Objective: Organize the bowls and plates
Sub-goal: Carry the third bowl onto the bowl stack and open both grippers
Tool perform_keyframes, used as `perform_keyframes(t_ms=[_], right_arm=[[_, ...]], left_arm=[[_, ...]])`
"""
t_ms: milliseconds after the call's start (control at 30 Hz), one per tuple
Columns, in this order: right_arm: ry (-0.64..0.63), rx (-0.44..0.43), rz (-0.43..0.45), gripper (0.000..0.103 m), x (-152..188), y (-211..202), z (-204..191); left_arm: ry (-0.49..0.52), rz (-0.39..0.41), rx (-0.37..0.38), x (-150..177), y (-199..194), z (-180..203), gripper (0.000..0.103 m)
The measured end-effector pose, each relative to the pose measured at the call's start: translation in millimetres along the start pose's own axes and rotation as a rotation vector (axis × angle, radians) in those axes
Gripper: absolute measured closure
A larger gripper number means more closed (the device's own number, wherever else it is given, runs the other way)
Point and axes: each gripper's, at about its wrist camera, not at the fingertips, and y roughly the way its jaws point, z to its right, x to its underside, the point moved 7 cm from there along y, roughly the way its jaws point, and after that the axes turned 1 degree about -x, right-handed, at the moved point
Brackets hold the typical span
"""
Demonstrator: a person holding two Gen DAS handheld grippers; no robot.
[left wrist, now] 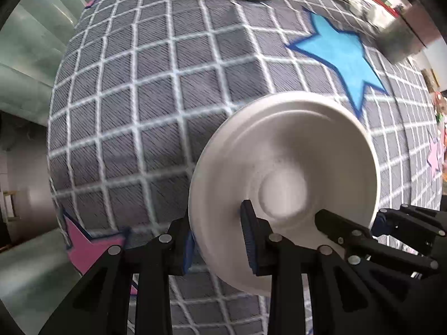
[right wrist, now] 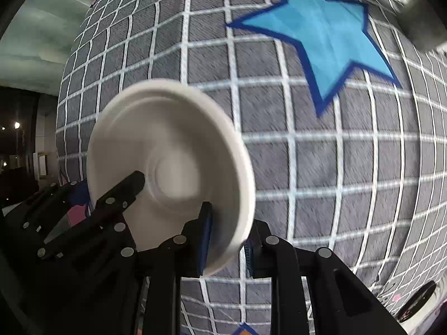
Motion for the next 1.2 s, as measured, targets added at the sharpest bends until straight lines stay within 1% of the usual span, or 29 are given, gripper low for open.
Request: perform_keyframes(t_ms=[100, 233, 267, 433, 533, 667, 800, 867, 933, 1033, 1100, 1133, 1167, 1200], right_arm=[[-0.003, 0.015, -0.015, 0.079, 22, 0, 10], [0.022, 0.007, -0.039, 0.079, 55, 3, 26], [0.029, 0.008, -0.051, 0.079, 64, 3, 30], [0.047, 0.005, -0.070, 0.079, 104, 8, 50], [0.051, 0.005, -0.075, 0.079, 126, 8, 60], [0.048, -0.006, -0.060, 0.079, 151, 0, 72], [0.019, -0.005, -0.025, 0.079, 175, -22, 87], [-0.004, -0.004, -0.012, 0.079, 185, -33, 88], [-0.024, -0.006, -0.004, 0.079, 195, -44, 93], [-0.051, -0.001, 0.019, 0.079, 198, -64, 103], [-0.061, 0.000, 0.019, 0.079, 206, -72, 110], [-0.064, -0.001, 0.015, 0.079, 209, -74, 108], [-0.064, -0.004, 0.011, 0.079, 213, -80, 111], [-0.067, -0.009, 0.006, 0.079, 221, -79, 110]], left_arm=[[0.026, -0.010, 0.005, 13, 2, 21, 0.070], [0.057, -0.025, 0.002, 30, 6, 51, 0.070], [0.064, -0.030, 0.003, 39, 6, 63, 0.070], [0.071, -0.051, 0.006, 54, 9, 95, 0.070], [0.085, -0.045, -0.003, 62, 6, 121, 0.070], [0.088, -0.012, -0.015, 74, -11, 159, 0.070], [0.075, 0.025, -0.019, 86, -35, 177, 0.070], [0.069, 0.039, -0.023, 94, -49, 192, 0.070], [0.066, 0.043, -0.022, 104, -61, 196, 0.069], [0.072, 0.039, -0.025, 128, -74, 203, 0.069], [0.075, 0.034, -0.028, 144, -80, 210, 0.069], [0.077, 0.032, -0.029, 144, -80, 208, 0.069], [0.078, 0.027, -0.031, 156, -83, 210, 0.069], [0.077, 0.023, -0.029, 164, -83, 212, 0.069]])
